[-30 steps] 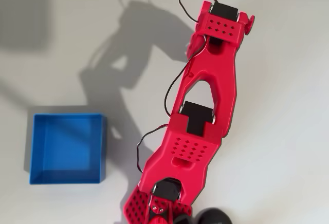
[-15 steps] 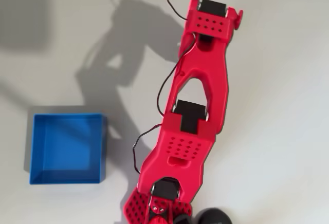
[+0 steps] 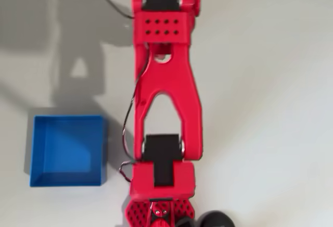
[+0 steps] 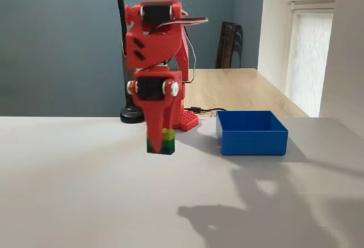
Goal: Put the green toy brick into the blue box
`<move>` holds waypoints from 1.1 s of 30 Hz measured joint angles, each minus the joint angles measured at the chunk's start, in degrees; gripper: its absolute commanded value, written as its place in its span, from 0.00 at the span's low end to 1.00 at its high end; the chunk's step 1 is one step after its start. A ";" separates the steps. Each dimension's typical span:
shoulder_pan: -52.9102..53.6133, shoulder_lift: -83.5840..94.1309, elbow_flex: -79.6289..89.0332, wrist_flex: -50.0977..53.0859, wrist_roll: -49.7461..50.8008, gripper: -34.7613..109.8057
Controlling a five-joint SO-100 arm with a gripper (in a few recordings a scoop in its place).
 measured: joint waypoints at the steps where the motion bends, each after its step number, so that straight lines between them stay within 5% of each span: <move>1: -1.85 1.93 1.41 0.44 -0.97 0.24; 19: -40.61 17.31 15.38 8.09 -5.01 0.24; 33: -54.84 17.75 19.25 10.11 -1.14 0.24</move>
